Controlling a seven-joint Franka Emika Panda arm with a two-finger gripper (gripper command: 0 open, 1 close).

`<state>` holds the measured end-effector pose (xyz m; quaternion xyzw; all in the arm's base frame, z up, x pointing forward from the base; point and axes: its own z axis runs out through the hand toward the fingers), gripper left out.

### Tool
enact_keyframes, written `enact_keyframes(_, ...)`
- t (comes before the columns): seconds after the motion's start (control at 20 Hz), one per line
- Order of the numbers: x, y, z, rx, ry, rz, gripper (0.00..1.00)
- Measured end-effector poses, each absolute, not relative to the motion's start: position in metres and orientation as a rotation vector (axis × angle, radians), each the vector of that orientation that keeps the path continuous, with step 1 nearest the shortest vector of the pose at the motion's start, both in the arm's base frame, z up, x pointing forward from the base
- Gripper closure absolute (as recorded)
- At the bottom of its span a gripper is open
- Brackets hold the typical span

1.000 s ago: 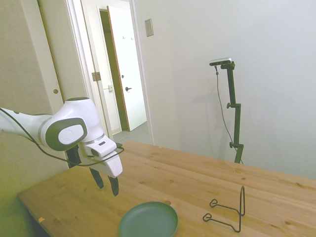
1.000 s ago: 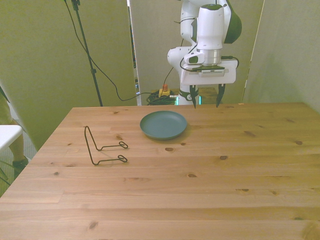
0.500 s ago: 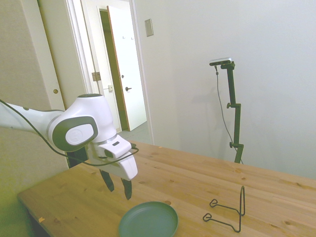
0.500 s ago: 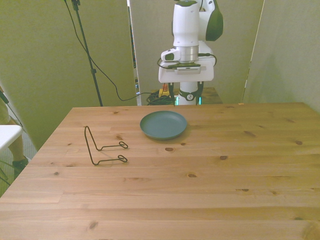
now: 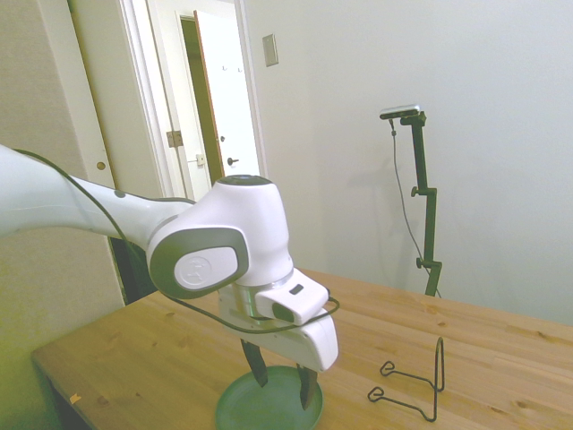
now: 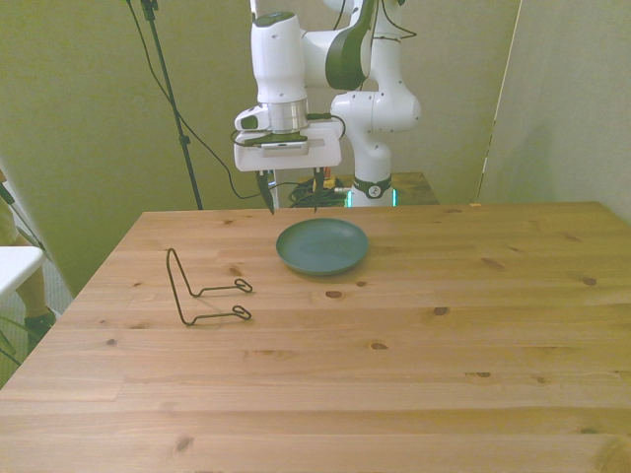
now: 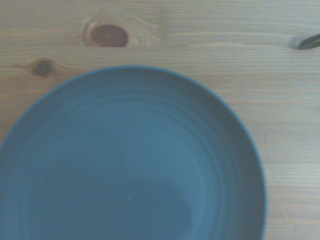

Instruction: Load the plate

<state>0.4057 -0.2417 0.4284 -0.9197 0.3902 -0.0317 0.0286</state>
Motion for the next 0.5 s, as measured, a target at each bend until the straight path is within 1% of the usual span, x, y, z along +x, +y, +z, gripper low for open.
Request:
enact_keyframes(0.25,0.42,-0.264,0.399,-2.799,1.135,-0.007,0.0)
enact_keyframes(0.5,0.428,-0.276,0.381,-2.744,1.099,0.082,0.0)
